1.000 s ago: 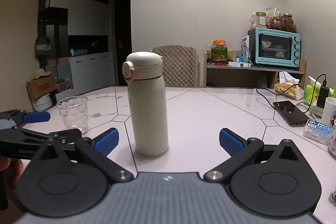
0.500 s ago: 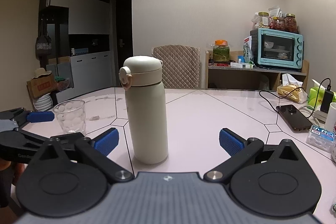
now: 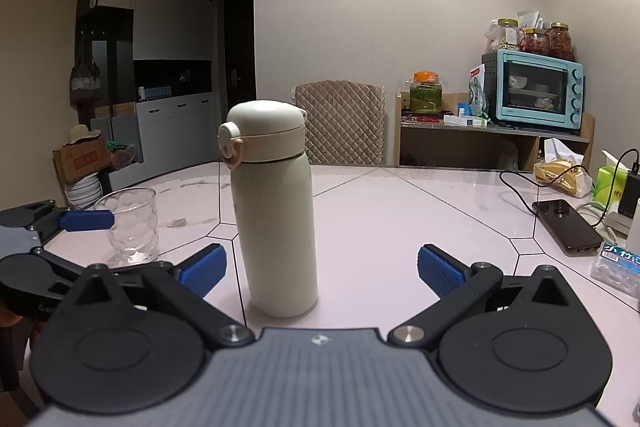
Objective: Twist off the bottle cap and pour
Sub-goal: 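Move the left tool toward the cream miffy bottle body, then close the left tool on the bottle body while the right tool approaches the cap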
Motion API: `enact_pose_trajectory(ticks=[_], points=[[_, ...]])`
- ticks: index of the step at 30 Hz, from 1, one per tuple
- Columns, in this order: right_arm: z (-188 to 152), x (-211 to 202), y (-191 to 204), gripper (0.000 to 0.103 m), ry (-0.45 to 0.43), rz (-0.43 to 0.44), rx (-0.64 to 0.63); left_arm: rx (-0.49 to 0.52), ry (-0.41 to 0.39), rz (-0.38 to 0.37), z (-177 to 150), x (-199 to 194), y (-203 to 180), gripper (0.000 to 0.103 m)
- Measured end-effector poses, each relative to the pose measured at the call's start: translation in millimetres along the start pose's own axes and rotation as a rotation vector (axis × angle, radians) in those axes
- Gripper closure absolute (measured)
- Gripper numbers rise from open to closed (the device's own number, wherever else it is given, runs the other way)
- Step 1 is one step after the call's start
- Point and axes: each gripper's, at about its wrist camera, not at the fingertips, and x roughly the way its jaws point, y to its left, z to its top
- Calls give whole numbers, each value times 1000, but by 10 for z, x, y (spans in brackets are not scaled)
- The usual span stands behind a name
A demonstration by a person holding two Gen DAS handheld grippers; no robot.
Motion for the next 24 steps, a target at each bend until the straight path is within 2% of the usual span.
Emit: enact_pose_trajectory(ticks=[8, 12, 24], points=[[8, 35, -35, 0, -6, 15, 8, 27, 30, -42, -15, 138, -70, 0], [35, -17, -65, 0, -46, 42, 9, 24, 29, -60, -18, 198, -75, 0], [234, -26, -50, 0, -121, 118, -41, 10, -25, -155, 111, 366, -71, 0]])
